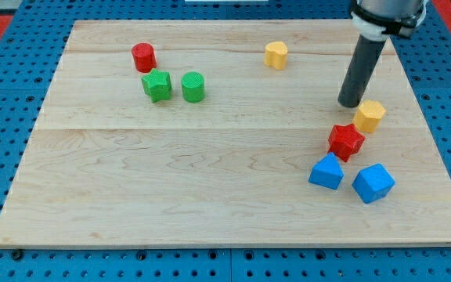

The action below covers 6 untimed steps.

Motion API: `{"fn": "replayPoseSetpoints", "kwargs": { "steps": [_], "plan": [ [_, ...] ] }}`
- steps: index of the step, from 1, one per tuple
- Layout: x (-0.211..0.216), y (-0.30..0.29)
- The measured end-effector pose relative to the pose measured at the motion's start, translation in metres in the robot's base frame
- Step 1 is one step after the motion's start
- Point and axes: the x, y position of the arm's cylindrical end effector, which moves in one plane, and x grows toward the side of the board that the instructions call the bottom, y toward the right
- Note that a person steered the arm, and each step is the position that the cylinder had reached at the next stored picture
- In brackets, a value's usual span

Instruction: Drag the yellow hexagon into the red star

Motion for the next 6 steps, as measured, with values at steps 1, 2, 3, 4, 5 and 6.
{"fn": "replayPoseSetpoints", "kwargs": {
  "steps": [1, 2, 3, 4, 5, 6],
  "plan": [
    [-0.005, 0.038],
    [0.031, 0.015],
    [0.074, -0.011],
    [0.065, -0.019],
    [-0.013, 0.002],
    [-0.094, -0.003]
  ]
}}
